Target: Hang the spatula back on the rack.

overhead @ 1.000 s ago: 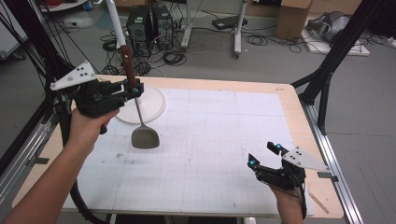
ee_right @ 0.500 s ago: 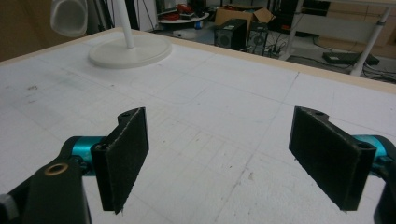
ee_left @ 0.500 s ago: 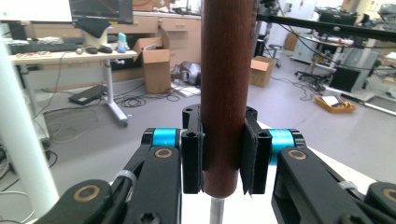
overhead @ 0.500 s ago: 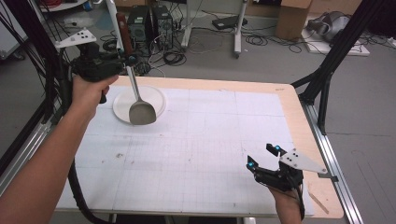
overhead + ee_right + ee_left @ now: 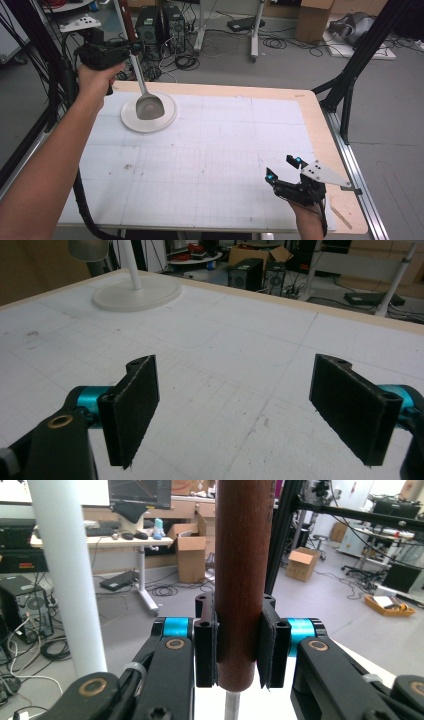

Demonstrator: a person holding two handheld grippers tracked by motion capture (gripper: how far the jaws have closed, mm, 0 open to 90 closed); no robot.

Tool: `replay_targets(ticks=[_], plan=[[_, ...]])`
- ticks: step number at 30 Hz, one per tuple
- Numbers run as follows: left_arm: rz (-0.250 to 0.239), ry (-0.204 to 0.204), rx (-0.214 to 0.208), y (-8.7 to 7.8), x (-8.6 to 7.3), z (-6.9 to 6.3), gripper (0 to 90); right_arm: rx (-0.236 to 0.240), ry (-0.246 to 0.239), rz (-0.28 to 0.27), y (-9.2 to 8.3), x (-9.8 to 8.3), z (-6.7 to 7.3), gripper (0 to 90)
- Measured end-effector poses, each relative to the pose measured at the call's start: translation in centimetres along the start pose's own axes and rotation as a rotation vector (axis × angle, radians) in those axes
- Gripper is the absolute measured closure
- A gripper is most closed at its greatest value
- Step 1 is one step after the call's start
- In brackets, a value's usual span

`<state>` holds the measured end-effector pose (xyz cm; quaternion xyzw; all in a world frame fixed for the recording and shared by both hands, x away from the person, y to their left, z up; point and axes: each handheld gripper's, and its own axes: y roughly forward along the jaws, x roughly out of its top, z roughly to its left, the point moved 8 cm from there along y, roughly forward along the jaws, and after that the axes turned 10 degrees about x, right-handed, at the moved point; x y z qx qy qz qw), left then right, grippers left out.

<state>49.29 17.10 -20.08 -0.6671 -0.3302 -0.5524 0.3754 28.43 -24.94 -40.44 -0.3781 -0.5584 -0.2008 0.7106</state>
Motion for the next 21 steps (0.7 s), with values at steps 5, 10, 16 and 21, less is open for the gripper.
replay_targets(ticks=[5,10,16,21], plan=[[-0.001,-0.012,0.013,0.5,0.3,0.3,73.4,0.004,0.008,-0.004,0.0,-0.1,-0.1,18.7],[0.000,-0.026,0.031,0.8,0.2,0.9,73.4,0.010,0.007,-0.006,0.1,-0.1,0.0,18.7],[0.011,-0.036,0.046,1.1,0.0,1.5,73.3,0.009,0.008,-0.008,0.1,-0.1,-0.1,18.7],[0.017,-0.053,0.051,1.5,-0.2,1.9,73.4,0.019,0.018,-0.005,0.1,-0.4,0.0,18.7]])
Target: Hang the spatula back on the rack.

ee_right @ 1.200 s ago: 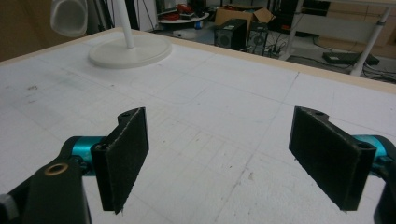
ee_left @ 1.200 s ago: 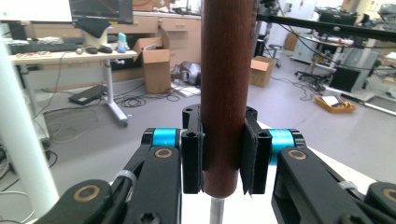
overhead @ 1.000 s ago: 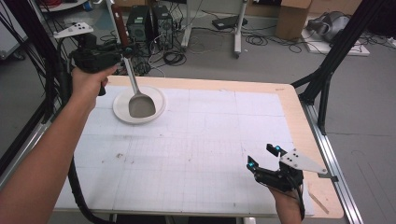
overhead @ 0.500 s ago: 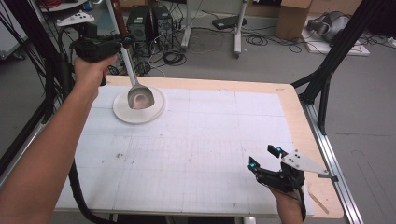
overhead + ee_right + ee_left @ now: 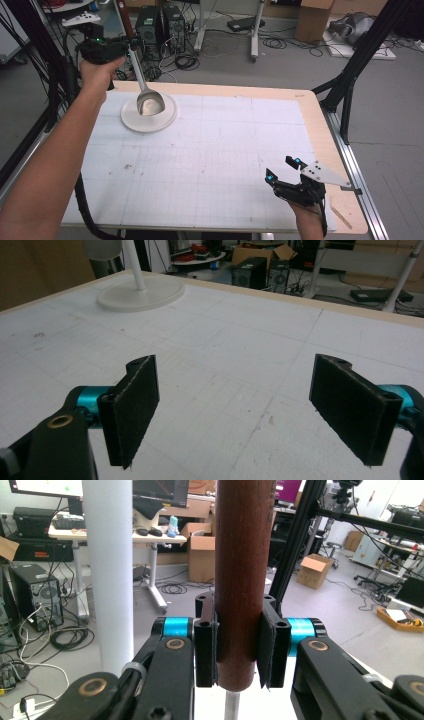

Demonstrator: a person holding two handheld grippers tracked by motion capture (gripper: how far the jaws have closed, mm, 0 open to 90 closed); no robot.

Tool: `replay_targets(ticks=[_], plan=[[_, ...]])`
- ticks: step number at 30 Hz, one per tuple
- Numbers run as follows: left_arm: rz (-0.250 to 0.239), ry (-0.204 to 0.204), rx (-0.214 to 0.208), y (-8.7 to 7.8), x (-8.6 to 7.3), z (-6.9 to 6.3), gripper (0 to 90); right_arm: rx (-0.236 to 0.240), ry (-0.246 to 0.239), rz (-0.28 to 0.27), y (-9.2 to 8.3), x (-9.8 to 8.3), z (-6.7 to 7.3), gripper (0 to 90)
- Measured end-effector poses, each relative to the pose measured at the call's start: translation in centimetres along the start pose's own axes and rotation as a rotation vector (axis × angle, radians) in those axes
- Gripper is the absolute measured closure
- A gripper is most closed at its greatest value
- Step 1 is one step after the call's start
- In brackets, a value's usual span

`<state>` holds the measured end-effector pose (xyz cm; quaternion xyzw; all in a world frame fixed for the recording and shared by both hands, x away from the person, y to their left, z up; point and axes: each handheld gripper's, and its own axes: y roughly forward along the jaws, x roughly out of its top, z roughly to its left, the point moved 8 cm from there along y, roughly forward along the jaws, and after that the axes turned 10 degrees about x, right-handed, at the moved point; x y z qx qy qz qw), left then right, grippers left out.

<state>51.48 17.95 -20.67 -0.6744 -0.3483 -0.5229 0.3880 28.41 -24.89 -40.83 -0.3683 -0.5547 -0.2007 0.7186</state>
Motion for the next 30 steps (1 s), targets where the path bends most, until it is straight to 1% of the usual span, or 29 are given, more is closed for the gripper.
replay_targets(ticks=[1,3,5,8,12,14,17,18,22,24,27,29,30], plan=[[0.002,-0.002,0.004,0.1,0.0,0.0,73.3,0.000,0.006,0.000,0.0,-0.1,0.0,18.7],[0.004,-0.004,0.011,0.3,-0.1,0.2,73.3,0.006,0.000,0.002,0.1,-0.2,-0.1,18.7],[0.004,-0.007,0.014,0.4,-0.2,0.3,73.3,0.007,0.004,0.005,0.1,-0.3,0.0,18.7],[0.005,0.000,0.023,0.4,-0.2,0.3,73.3,0.012,0.007,0.005,0.1,-0.3,0.0,18.7],[0.009,0.007,0.023,0.3,-0.3,0.2,73.0,0.012,0.010,0.005,0.1,-0.4,0.0,18.7],[0.013,-0.003,0.024,0.2,-0.3,0.2,72.6,0.015,0.014,0.006,0.1,-0.4,0.1,18.7],[0.010,-0.007,0.020,-0.1,-0.5,0.2,71.6,0.015,0.011,0.005,0.2,-0.3,0.2,18.7],[0.006,-0.016,0.024,-0.2,-0.5,0.3,69.7,0.018,0.007,0.003,0.2,-0.3,0.2,18.7],[0.013,-0.050,0.031,-0.8,-1.0,0.6,53.3,0.022,0.003,0.004,0.3,-0.3,0.3,18.7],[-0.001,-0.044,0.041,-1.4,-1.3,0.8,48.7,0.021,0.004,0.003,0.3,-0.3,0.3,18.7],[-0.008,-0.037,0.039,-2.3,-1.9,1.1,46.8,0.021,0.014,0.002,0.2,-0.3,0.4,18.7],[-0.019,-0.033,0.036,-3.0,-2.3,1.2,42.1,0.019,0.012,0.002,0.2,-0.3,0.3,18.7],[-0.024,-0.025,0.031,-3.5,-2.6,1.2,40.5,0.018,0.011,0.003,0.2,-0.3,0.3,18.7]])
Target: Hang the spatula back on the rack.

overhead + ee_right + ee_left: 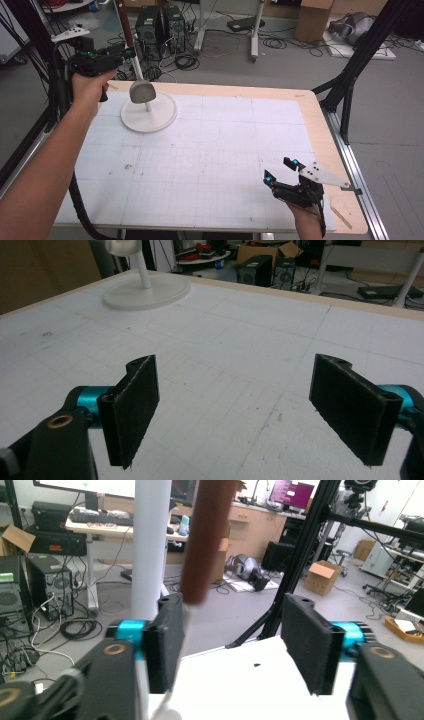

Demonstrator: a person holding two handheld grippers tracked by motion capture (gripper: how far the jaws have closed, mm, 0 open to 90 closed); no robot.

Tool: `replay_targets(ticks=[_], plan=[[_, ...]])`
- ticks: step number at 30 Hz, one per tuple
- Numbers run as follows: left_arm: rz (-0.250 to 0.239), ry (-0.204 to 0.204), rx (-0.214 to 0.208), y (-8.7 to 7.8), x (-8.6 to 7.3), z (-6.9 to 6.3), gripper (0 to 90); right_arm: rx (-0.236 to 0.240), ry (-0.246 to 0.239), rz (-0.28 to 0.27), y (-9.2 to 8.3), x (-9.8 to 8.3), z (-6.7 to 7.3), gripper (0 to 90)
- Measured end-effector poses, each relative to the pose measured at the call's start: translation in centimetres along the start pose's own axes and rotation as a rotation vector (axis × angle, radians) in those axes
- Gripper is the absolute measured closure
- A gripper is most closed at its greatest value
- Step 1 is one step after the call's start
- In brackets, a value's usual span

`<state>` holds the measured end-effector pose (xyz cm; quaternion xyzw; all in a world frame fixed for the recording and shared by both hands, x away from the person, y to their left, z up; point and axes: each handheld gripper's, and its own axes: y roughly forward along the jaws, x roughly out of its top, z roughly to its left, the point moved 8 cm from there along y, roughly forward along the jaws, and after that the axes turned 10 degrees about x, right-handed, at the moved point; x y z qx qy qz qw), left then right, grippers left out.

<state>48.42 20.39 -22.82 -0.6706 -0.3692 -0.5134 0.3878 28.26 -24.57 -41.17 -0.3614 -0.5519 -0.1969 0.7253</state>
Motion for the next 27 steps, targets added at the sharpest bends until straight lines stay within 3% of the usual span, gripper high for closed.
replay_targets(ticks=[5,9,11,14,16,21,27], plan=[[-0.039,0.040,-0.049,-2.7,-1.3,-0.9,34.6,-0.008,0.009,-0.004,-0.2,-0.1,-0.1,18.7],[-0.062,0.099,-0.083,-4.8,-3.3,-2.7,28.3,-0.019,0.002,0.005,-0.2,-0.3,-0.3,18.7],[-0.084,0.126,-0.122,-5.8,-4.5,-3.7,24.3,-0.028,0.002,0.010,-0.2,-0.6,-0.4,18.7],[-0.058,0.157,-0.167,-6.9,-6.7,-4.9,15.3,-0.038,0.007,0.020,-0.3,-1.0,-0.7,18.7],[-0.056,0.171,-0.175,-7.6,-7.9,-5.6,15.8,-0.048,0.005,0.028,-0.4,-1.2,-0.9,18.7],[-0.061,0.164,-0.199,-9.4,-10.5,-6.7,16.5,-0.062,0.001,0.037,-0.6,-1.5,-1.2,18.7],[-0.047,0.155,-0.189,-11.1,-14.0,-6.6,17.0,-0.066,0.000,0.044,-0.7,-1.8,-1.5,18.7]])
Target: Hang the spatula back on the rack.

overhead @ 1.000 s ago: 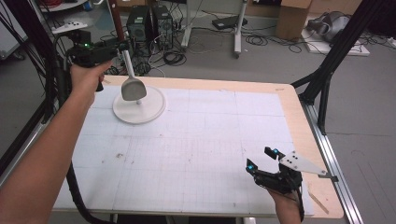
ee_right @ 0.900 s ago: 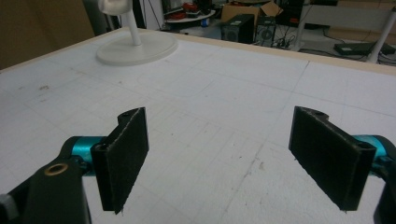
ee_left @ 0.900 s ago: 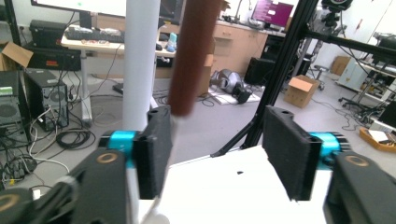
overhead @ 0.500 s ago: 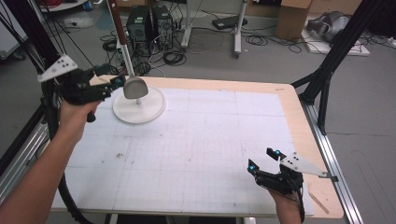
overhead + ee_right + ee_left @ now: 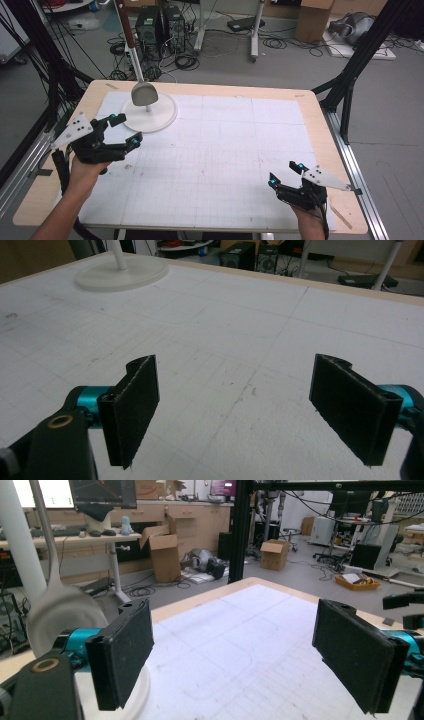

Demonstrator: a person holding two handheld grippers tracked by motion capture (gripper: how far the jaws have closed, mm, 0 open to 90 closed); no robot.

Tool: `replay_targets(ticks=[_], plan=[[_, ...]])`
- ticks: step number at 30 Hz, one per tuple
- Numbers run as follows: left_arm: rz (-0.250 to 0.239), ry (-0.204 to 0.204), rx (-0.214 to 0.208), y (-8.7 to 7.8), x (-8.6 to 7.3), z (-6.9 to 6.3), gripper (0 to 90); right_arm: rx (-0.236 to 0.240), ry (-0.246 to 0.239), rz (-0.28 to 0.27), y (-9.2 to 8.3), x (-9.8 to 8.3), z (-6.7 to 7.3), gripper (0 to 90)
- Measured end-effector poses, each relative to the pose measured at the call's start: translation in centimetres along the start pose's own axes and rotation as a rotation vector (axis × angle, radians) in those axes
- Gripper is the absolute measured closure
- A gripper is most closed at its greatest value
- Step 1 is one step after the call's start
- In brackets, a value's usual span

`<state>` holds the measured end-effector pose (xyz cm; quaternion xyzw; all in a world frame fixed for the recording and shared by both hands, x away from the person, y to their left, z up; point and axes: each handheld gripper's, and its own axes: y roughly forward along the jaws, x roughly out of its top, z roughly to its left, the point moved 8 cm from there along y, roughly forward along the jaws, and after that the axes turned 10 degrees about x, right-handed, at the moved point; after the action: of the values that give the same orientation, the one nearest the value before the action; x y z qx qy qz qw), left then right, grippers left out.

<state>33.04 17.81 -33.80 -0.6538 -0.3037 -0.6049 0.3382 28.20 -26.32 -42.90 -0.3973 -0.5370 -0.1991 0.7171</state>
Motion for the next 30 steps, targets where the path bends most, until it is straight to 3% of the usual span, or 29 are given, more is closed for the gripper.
replay_targets(ticks=[8,15,30], plan=[[0.014,-0.017,0.022,-1.7,-3.2,-0.2,17.1,-0.009,0.007,-0.002,-0.4,-0.3,0.3,18.7],[0.040,-0.025,0.024,-2.1,-5.3,-0.3,17.2,-0.022,0.023,-0.011,-0.6,-0.4,0.3,18.7],[0.036,-0.034,0.037,-2.1,-5.8,0.0,17.5,-0.043,0.030,-0.011,-0.5,-0.7,-0.1,18.7]])
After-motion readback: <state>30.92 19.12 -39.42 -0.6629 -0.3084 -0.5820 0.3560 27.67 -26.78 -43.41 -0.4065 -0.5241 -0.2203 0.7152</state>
